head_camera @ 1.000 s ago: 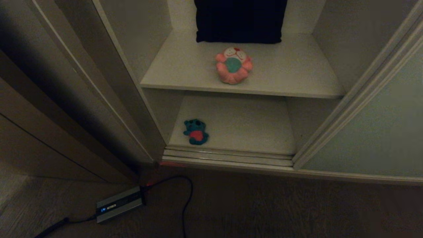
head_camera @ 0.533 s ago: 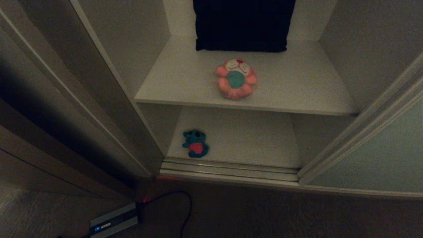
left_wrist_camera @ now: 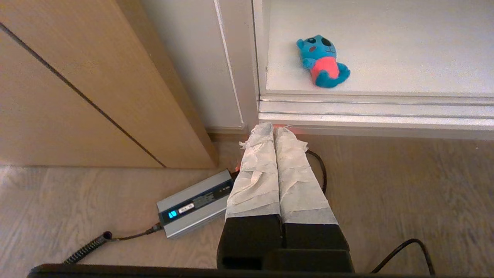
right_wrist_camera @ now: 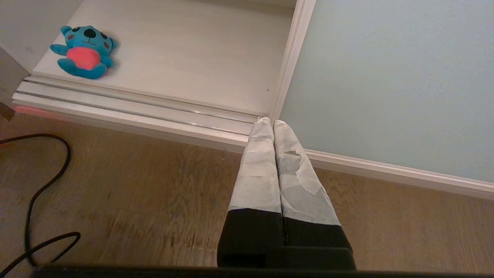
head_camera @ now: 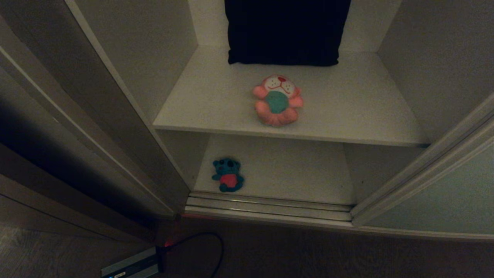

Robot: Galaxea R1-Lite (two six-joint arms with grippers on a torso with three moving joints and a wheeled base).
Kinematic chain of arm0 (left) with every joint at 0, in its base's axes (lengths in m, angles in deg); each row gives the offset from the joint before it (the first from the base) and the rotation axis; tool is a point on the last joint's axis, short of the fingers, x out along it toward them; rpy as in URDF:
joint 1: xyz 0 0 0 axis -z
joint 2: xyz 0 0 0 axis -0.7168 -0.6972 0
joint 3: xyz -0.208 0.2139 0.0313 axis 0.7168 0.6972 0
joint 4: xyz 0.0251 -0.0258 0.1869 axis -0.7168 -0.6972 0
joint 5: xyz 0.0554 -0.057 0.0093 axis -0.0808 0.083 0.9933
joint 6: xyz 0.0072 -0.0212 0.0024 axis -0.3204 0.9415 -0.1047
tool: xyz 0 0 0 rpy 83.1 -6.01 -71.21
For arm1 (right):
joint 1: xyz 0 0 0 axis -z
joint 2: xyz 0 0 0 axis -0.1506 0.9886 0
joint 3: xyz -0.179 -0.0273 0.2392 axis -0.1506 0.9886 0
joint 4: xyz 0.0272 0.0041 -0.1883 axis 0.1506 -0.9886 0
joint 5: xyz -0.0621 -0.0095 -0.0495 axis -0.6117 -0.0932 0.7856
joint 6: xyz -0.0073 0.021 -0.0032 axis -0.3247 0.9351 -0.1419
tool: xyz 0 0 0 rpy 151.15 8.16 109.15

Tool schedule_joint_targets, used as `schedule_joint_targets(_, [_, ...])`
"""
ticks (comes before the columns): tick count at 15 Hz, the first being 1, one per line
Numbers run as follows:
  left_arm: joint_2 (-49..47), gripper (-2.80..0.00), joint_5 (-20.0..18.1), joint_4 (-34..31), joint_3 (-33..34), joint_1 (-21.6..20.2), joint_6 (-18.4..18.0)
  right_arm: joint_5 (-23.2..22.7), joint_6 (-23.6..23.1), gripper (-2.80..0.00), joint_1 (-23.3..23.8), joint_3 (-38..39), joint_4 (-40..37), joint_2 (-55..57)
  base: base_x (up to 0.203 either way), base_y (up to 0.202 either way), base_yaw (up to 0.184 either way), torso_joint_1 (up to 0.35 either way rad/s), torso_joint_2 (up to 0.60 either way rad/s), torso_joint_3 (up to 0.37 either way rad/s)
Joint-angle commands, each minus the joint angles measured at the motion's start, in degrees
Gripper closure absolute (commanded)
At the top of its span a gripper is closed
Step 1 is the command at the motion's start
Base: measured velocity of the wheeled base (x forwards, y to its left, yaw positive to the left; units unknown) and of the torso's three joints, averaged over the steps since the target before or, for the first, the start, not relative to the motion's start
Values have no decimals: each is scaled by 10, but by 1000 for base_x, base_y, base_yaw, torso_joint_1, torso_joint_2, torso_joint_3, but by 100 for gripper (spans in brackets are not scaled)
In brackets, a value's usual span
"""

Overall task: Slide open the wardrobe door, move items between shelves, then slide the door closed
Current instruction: Place the pink doll on the lower shelf

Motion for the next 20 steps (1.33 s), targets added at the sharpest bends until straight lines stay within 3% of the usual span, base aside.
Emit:
schedule_joint_targets(1, [-1, 0, -3, 9, -8, 0, -4, 0, 0, 0, 0, 2, 0, 0, 0, 0, 0, 0, 0, 0])
schedule_joint_targets(4, [-23, 0, -36, 4, -128, 0, -4, 0, 0, 0, 0, 2, 0, 0, 0, 0, 0, 0, 0, 0])
schedule_joint_targets(8, [-203, 0, -100, 8, -279, 12, 3, 0, 0, 0, 0, 2, 0, 0, 0, 0, 0, 0, 0, 0])
schedule_joint_targets(14, [-491, 0, -257, 10, -471, 43, 16, 0, 0, 0, 0, 2, 0, 0, 0, 0, 0, 0, 0, 0])
schedule_joint_targets(17, [-617, 0, -283, -20, -601, 94, 38, 0, 0, 0, 0, 2, 0, 0, 0, 0, 0, 0, 0, 0])
schedule_joint_targets(20, [-740, 0, -277, -32, -711, 170, 55, 0, 0, 0, 0, 2, 0, 0, 0, 0, 0, 0, 0, 0])
